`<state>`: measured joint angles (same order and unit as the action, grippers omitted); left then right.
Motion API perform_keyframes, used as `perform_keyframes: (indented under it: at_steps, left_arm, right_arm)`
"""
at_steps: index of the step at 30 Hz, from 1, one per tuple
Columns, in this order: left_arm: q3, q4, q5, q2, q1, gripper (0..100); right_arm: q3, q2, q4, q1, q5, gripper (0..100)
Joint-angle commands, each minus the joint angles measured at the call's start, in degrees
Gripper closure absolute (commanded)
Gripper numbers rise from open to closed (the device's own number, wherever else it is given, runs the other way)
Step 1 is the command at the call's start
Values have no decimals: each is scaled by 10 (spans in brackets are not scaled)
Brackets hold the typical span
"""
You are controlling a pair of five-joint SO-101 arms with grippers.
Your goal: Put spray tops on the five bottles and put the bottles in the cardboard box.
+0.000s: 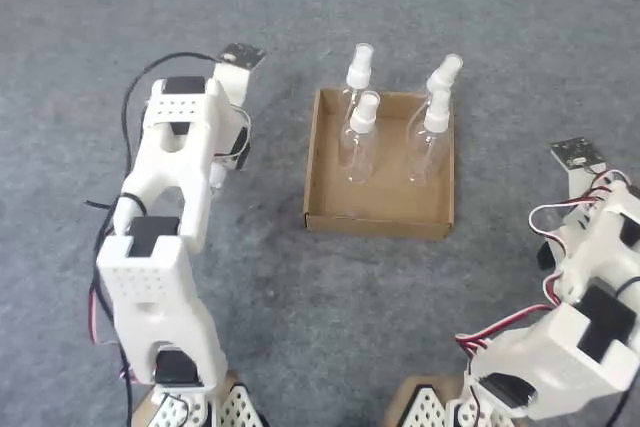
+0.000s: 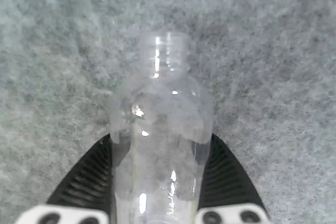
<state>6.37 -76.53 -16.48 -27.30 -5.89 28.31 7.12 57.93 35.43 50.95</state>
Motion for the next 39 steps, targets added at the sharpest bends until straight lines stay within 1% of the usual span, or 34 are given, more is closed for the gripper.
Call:
perform_keyframes:
  at_steps: [1,4,6,11,15,20,23,26,29,32,34,36,39]
  left_arm:
    - [13,-28,18,90,4,987]
    - [3,-40,33,149,1,987]
    - [-28,-40,42,205,4,987]
    - [-180,6,58,392,22,987]
    - [-314,48,77,549,57,987]
    - [-422,87,106,688,84,987]
    - [-483,126,116,724,86,987]
    - [-546,171,119,730,86,987]
    - [-594,208,120,734,83,987]
    - [-623,225,120,733,85,987]
    - [-637,234,120,734,85,987]
    - [-643,243,120,734,81,987]
    - [-649,245,120,734,86,987]
  right_arm:
    - [2,-1,-5,5,7,993]
    - [2,-5,-4,5,6,993]
    - [2,-5,-4,5,6,993]
    - [2,-5,-6,5,4,993]
    - [2,-5,-6,2,3,993]
    - [0,-6,-6,-9,3,992]
    - [-1,-6,-6,-9,2,991]
    - [-3,-7,-1,-8,2,986]
    - [-3,-12,0,-8,-12,909]
    - [-3,-41,0,-9,-30,809]
    - [-2,-67,13,-17,-34,760]
    - [-2,-94,42,-35,-33,744]
    - [-2,-129,72,-65,-34,745]
